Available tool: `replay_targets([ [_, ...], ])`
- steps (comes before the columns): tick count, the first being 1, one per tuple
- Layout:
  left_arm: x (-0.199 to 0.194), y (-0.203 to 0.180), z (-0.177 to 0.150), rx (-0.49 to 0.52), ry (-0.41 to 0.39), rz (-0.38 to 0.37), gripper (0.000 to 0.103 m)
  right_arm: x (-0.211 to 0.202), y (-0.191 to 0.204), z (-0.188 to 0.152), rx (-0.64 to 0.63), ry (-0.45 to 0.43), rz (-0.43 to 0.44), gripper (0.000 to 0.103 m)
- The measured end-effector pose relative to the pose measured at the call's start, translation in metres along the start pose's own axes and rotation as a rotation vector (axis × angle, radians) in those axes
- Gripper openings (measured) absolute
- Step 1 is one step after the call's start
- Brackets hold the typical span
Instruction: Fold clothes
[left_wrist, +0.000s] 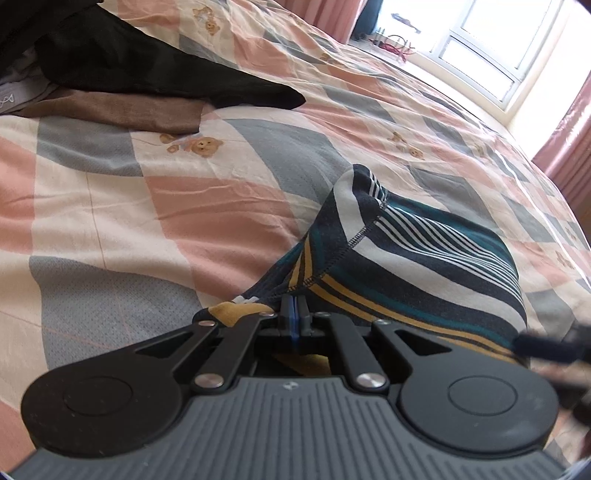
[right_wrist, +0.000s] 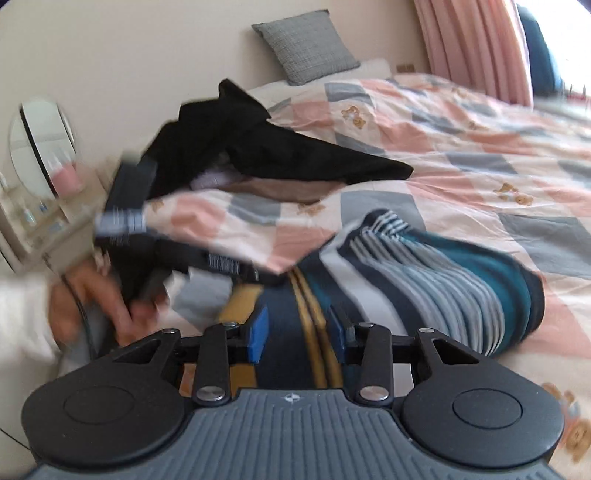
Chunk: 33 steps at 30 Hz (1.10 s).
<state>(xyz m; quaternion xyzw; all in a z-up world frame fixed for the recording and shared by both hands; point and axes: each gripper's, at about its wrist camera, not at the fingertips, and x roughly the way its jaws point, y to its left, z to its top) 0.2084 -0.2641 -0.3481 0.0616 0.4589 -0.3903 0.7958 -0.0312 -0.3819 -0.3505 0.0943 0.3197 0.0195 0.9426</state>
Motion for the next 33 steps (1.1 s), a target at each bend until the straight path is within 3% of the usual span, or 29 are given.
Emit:
replay_targets([
  [1, 0.001, 0.001, 0.000, 0.004, 0.007, -0.009, 0.003, 0.010, 0.010, -0.015, -0.077, 0.054, -0.033, 0.040],
  [4, 0.002, -0.005, -0.007, 0.059, 0.001, -0.005, 0.003, 0.014, 0.024, -0.045, -0.179, 0.007, -0.097, 0.039],
  [6, 0.002, -0.011, -0.012, 0.116, -0.019, 0.020, 0.003, 0.016, 0.023, -0.036, -0.174, 0.018, -0.098, 0.039],
  [8, 0.002, -0.008, -0.010, 0.090, -0.024, 0.014, 0.003, 0.015, 0.023, -0.025, -0.176, 0.025, -0.100, 0.039],
  [11, -0.003, 0.001, -0.007, 0.018, -0.032, -0.014, 0.003, -0.007, 0.022, -0.014, -0.127, -0.048, -0.085, 0.038],
  [13, -0.008, 0.002, -0.008, 0.023, -0.043, -0.010, 0.003, -0.017, 0.022, -0.015, -0.120, -0.084, -0.069, 0.038],
  [18, -0.006, 0.006, -0.013, 0.043, -0.045, 0.010, 0.003, 0.012, 0.031, -0.043, -0.163, -0.022, -0.057, 0.037],
  [20, -0.005, 0.007, -0.014, 0.041, -0.045, 0.021, 0.003, 0.017, 0.033, -0.032, -0.183, -0.010, -0.050, 0.037],
  [23, -0.007, 0.005, -0.010, 0.040, -0.040, 0.031, 0.003, -0.002, 0.007, -0.004, -0.063, -0.034, 0.019, 0.035],
  [26, -0.006, 0.003, -0.010, 0.049, -0.042, 0.042, 0.003, -0.014, -0.032, 0.014, -0.015, -0.100, -0.106, 0.036],
  [28, -0.005, 0.003, -0.012, 0.046, -0.051, 0.047, 0.003, -0.007, -0.059, 0.017, -0.053, -0.120, -0.185, 0.036],
  [31, -0.005, 0.001, -0.015, 0.050, -0.067, 0.060, 0.003, 0.021, -0.098, 0.006, -0.090, -0.070, -0.228, 0.035],
  [33, -0.004, 0.000, -0.017, 0.056, -0.072, 0.060, 0.003, 0.041, -0.120, -0.001, -0.013, -0.004, -0.178, 0.036],
])
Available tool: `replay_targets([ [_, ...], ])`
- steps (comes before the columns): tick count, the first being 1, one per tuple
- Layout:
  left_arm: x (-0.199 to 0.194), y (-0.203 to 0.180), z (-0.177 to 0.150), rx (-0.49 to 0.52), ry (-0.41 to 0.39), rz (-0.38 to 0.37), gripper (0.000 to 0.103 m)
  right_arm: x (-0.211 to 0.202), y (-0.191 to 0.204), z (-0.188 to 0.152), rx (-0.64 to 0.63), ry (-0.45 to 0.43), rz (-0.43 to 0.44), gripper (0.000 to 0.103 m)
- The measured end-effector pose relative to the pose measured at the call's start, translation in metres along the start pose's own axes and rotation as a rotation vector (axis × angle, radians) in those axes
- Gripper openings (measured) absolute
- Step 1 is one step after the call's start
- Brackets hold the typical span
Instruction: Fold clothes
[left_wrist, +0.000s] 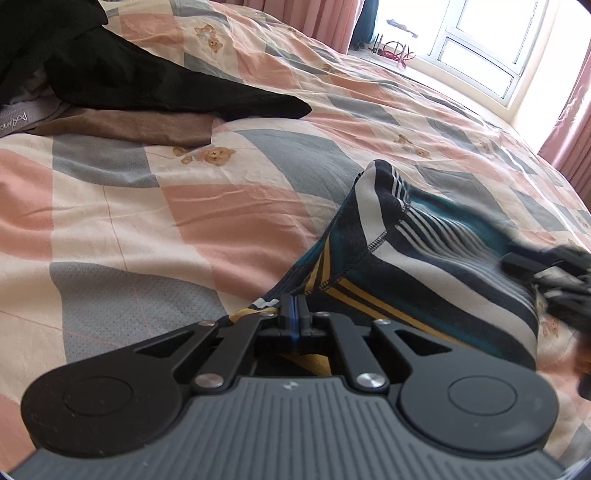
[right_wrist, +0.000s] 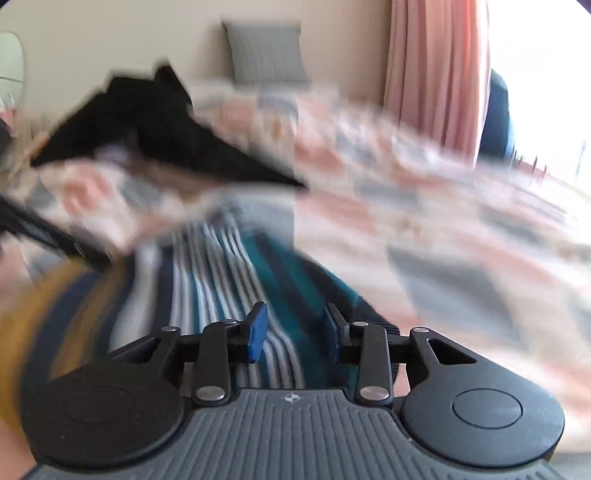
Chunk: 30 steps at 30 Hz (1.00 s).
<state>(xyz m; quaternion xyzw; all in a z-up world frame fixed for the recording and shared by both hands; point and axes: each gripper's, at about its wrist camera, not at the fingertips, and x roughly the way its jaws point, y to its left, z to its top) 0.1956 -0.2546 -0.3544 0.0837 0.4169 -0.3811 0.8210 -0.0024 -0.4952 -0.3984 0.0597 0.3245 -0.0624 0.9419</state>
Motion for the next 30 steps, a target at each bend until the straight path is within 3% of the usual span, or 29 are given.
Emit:
replay_targets([
  [3, 0.000, -0.003, 0.001, 0.012, 0.002, 0.013, 0.003, 0.002, -0.010, 0.015, 0.104, 0.035, 0.028, 0.036],
  [5, -0.001, -0.002, 0.002, 0.010, 0.006, 0.015, 0.003, -0.009, -0.014, 0.031, 0.176, -0.004, 0.024, 0.036],
  [7, -0.002, -0.001, 0.001, -0.001, 0.004, 0.013, 0.003, -0.015, -0.016, 0.047, 0.171, -0.053, 0.072, 0.038],
  [10, -0.003, -0.001, 0.000, -0.021, 0.000, 0.016, 0.003, 0.012, -0.013, 0.076, 0.084, -0.008, 0.188, 0.039],
  [14, -0.004, 0.001, -0.001, -0.059, -0.007, 0.014, 0.003, 0.058, -0.020, 0.106, 0.086, 0.094, 0.270, 0.039],
  [17, -0.003, 0.005, -0.001, -0.081, -0.011, 0.004, 0.003, 0.096, -0.028, 0.115, 0.123, 0.215, 0.310, 0.049],
  [18, -0.003, 0.005, -0.001, -0.087, -0.011, 0.001, 0.003, 0.108, -0.031, 0.115, 0.146, 0.263, 0.345, 0.042],
  [20, -0.002, 0.008, -0.001, -0.098, -0.011, -0.002, 0.003, 0.113, -0.035, 0.117, 0.147, 0.267, 0.404, 0.014],
  [22, -0.003, 0.010, -0.002, -0.109, -0.017, -0.008, 0.003, 0.105, -0.038, 0.122, 0.116, 0.208, 0.436, 0.011],
  [25, -0.002, 0.009, -0.005, -0.097, -0.039, -0.002, 0.003, 0.116, -0.048, 0.121, 0.161, 0.194, 0.411, 0.008],
  [28, 0.002, 0.004, -0.005, -0.063, -0.052, 0.024, 0.003, 0.150, -0.040, 0.103, 0.136, 0.294, 0.306, 0.008],
  [30, 0.005, 0.004, -0.002, -0.058, -0.045, 0.035, 0.003, 0.152, -0.042, 0.108, 0.177, 0.308, 0.292, 0.012],
])
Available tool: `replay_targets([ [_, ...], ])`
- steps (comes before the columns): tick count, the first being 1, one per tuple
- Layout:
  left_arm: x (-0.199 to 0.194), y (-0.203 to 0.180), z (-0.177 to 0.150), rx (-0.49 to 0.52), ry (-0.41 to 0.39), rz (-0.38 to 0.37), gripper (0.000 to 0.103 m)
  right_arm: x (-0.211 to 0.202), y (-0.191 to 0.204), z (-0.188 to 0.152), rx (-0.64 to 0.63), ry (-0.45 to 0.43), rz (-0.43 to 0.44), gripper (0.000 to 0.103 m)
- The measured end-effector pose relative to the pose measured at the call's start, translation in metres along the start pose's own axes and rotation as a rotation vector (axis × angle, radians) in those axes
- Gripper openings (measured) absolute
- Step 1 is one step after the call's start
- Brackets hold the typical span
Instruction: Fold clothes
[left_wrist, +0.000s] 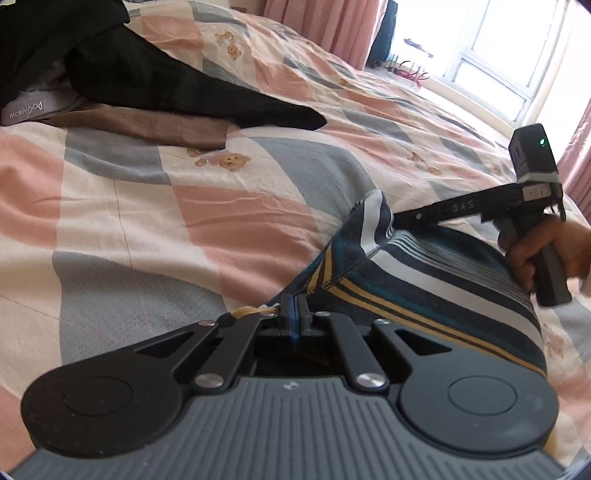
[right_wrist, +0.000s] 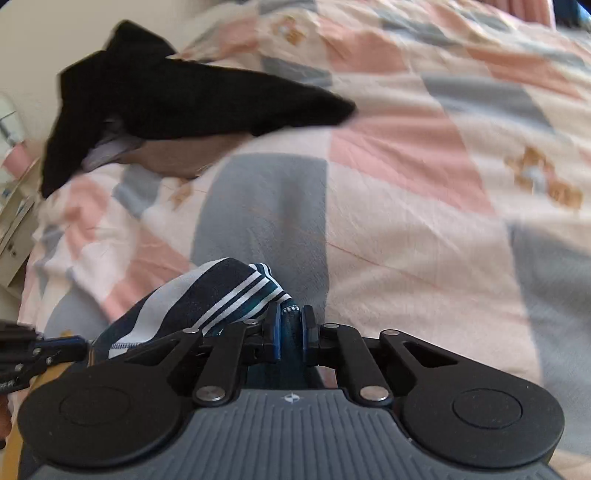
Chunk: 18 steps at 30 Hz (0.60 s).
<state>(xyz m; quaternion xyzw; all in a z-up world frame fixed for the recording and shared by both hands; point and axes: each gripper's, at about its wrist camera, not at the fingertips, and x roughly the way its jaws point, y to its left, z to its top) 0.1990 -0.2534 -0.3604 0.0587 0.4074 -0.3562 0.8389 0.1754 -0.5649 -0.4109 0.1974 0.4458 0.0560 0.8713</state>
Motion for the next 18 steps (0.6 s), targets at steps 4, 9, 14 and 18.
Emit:
replay_targets([
  [4, -0.004, 0.002, 0.001, 0.025, 0.009, -0.009, 0.003, -0.035, 0.001, 0.002, 0.023, -0.084, -0.042, 0.033],
  [9, -0.006, 0.004, -0.001, 0.007, 0.008, -0.005, 0.003, -0.101, 0.026, -0.040, -0.015, -0.283, -0.066, 0.033],
  [14, -0.005, 0.000, -0.003, 0.024, -0.003, 0.011, 0.003, -0.079, 0.065, -0.095, -0.276, -0.212, -0.039, 0.032],
  [18, -0.004, -0.005, -0.005, 0.070, -0.008, 0.028, 0.003, -0.066, 0.036, -0.094, -0.216, -0.210, -0.130, 0.000],
])
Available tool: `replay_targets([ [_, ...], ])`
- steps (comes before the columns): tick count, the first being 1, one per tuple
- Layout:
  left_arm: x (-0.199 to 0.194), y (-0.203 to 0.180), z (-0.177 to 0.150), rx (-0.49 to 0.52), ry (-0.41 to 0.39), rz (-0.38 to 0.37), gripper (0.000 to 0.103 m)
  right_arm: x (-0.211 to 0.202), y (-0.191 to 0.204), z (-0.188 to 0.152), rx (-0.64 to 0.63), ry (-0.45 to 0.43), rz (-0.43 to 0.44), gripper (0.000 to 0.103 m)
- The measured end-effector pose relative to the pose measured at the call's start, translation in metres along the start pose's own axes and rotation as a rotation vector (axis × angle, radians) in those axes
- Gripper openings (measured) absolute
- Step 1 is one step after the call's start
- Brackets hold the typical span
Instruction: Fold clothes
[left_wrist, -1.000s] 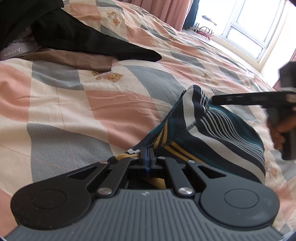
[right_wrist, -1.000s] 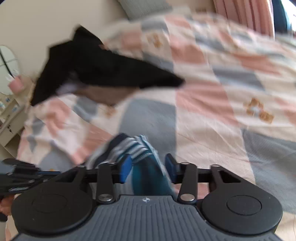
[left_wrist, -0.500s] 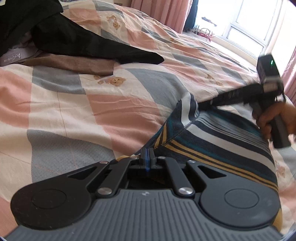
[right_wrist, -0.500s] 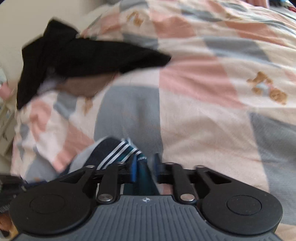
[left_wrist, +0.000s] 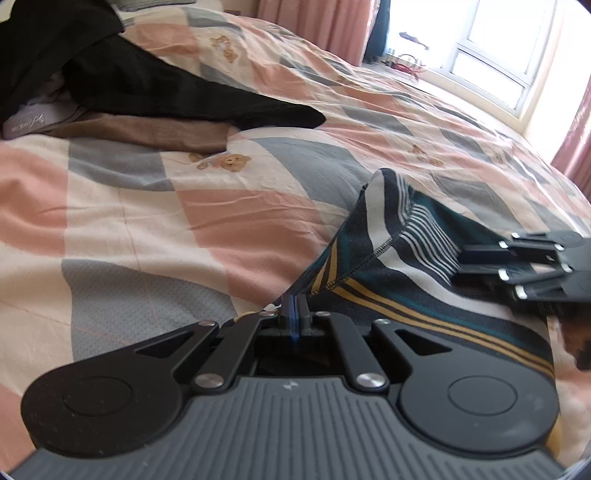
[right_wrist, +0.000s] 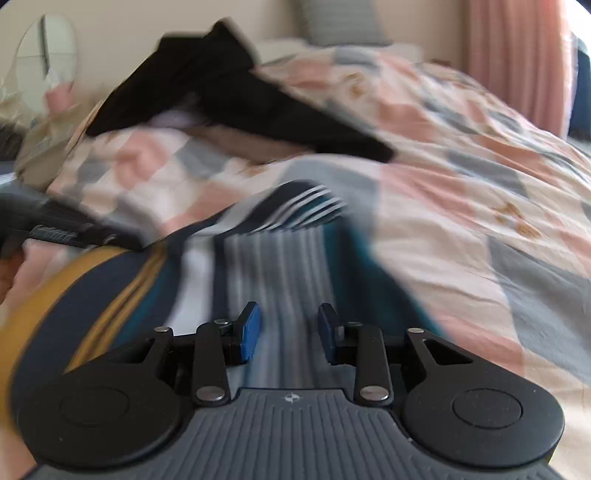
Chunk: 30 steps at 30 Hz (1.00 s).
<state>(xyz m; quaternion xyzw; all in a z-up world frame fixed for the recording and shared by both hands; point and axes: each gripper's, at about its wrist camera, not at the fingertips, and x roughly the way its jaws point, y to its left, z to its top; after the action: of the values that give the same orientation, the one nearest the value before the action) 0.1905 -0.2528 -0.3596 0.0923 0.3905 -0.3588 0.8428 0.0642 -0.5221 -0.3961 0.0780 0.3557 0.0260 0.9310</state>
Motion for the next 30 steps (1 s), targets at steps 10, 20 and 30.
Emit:
replay_targets([
  [10, -0.038, -0.011, 0.018, -0.036, -0.031, 0.018, 0.012, -0.092, 0.044, -0.003, 0.166, -0.102, 0.021, 0.033],
  [20, -0.012, -0.012, -0.004, 0.102, 0.021, 0.024, 0.018, -0.067, 0.170, -0.089, -0.020, -0.115, 0.015, 0.032],
  [30, -0.064, -0.028, 0.017, -0.076, 0.184, 0.135, 0.040, -0.149, 0.139, -0.049, 0.196, -0.094, 0.047, 0.059],
])
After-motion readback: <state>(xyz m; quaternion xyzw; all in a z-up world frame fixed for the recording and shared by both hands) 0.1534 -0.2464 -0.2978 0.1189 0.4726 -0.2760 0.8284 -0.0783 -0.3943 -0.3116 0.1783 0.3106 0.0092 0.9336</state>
